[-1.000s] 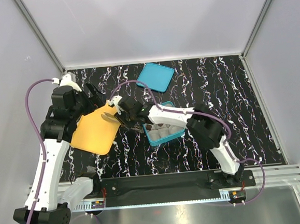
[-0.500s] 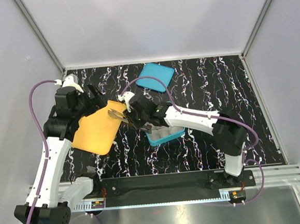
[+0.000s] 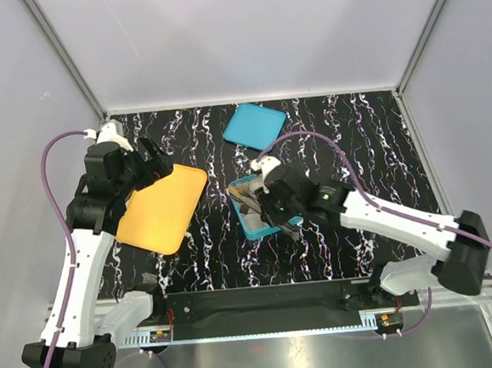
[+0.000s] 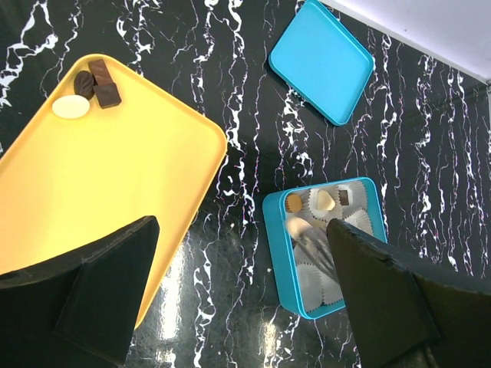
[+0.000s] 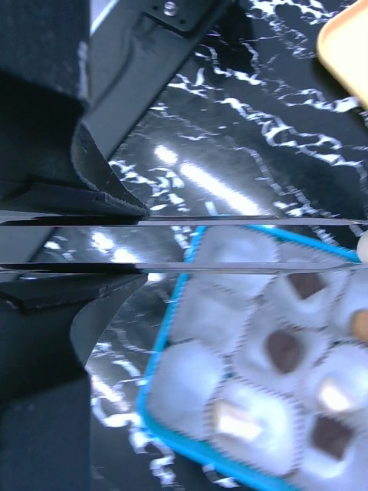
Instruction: Pack the chocolate
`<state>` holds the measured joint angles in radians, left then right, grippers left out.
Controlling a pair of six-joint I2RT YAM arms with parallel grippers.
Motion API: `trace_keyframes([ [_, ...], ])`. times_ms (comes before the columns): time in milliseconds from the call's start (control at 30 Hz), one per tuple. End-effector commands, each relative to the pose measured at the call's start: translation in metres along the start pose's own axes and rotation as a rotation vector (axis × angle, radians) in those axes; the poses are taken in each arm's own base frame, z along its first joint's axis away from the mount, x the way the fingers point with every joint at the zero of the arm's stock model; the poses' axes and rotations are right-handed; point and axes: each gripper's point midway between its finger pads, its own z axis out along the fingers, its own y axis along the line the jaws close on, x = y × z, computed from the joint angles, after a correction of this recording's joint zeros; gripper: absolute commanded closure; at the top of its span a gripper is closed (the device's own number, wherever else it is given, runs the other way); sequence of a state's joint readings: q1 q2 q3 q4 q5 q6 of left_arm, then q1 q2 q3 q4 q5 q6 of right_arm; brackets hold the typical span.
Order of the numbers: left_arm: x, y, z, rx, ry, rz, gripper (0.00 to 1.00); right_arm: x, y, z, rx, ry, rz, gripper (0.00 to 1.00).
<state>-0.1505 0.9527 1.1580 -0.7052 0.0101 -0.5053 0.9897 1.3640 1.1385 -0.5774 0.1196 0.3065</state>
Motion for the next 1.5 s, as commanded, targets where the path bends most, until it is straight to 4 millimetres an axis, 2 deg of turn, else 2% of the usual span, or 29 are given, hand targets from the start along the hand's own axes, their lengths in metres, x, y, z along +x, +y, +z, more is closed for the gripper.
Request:
trace_keyframes([
  [0,-0.023,-0.002,-0.005,-0.005,-0.079,0.017,0.01,0.019,-0.012,-0.030,0.044,0.019,0.078,0.64],
  [33,-0.019,-0.002,-0.002,-0.007,-0.065,0.014,0.01,0.029,-0.017,-0.034,0.061,0.044,0.079,0.64],
  [267,-0.012,-0.001,0.002,0.005,-0.053,-0.007,0.01,0.051,-0.024,-0.054,0.071,0.096,0.114,0.64],
  [367,-0.010,0.000,0.002,0.002,-0.048,-0.005,0.01,0.055,-0.018,-0.056,0.035,0.107,0.123,0.64],
  [567,-0.007,0.002,0.004,-0.006,-0.037,-0.002,0.01,0.066,-0.009,-0.047,-0.015,0.153,0.130,0.63],
  [1033,-0.006,0.003,0.008,-0.012,-0.029,0.007,0.01,0.068,-0.003,-0.034,-0.033,0.168,0.132,0.59],
  [1467,-0.005,0.004,0.008,-0.016,-0.026,0.008,0.01,0.051,-0.007,-0.045,-0.006,0.115,0.134,0.53],
])
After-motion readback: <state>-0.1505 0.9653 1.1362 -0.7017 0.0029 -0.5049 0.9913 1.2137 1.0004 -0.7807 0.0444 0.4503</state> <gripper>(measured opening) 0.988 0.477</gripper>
